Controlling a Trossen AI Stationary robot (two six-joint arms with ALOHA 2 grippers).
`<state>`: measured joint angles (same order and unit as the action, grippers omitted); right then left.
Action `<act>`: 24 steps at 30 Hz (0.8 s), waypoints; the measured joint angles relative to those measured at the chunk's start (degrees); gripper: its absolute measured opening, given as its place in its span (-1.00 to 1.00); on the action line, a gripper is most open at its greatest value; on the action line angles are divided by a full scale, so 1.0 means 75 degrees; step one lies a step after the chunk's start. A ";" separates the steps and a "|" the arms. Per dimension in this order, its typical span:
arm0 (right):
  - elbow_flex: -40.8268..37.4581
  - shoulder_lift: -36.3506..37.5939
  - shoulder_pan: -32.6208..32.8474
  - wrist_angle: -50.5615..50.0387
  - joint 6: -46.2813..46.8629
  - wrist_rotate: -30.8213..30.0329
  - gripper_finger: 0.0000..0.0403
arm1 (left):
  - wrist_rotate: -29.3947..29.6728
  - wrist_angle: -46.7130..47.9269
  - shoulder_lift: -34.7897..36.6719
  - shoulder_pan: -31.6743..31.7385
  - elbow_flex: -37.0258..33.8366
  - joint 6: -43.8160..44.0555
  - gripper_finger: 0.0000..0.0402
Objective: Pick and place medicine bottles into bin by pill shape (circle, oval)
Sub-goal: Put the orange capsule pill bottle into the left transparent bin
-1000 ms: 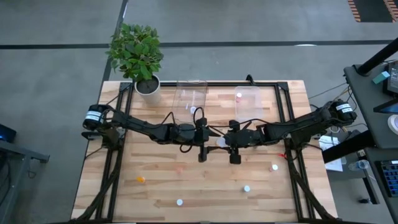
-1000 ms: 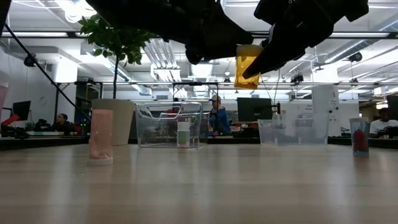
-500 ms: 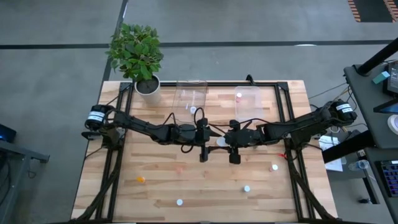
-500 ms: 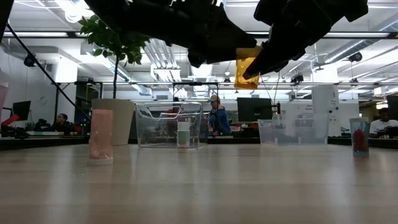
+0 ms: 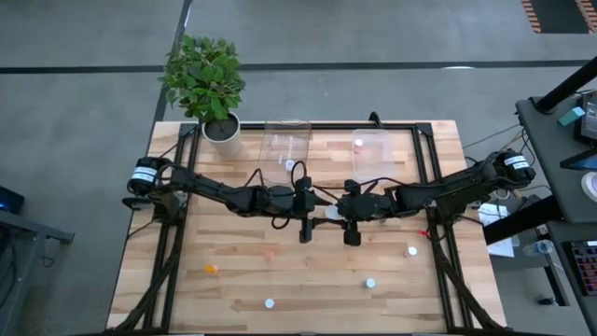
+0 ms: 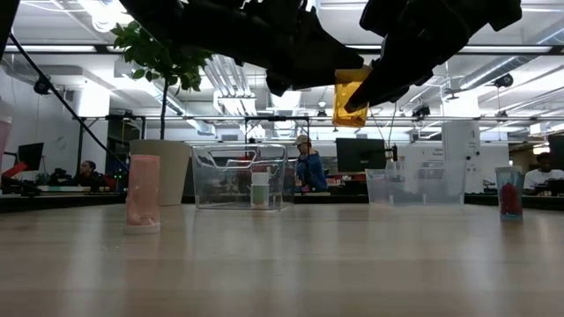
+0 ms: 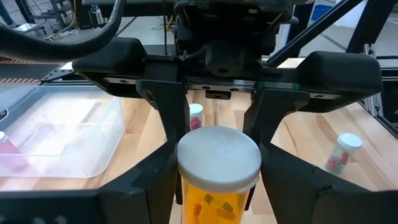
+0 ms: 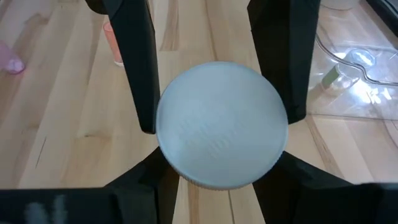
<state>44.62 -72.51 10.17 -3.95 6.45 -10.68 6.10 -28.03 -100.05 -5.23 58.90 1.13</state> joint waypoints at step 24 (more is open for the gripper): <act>0.0000 0.0915 -0.0303 -0.0086 -0.0015 -0.0277 0.29 | 0.0108 0.0254 0.0448 0.0327 -0.0033 -0.0076 -0.10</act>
<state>44.62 -65.65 7.90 -4.60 6.33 -12.76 6.91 -26.12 -96.69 -2.78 58.65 0.56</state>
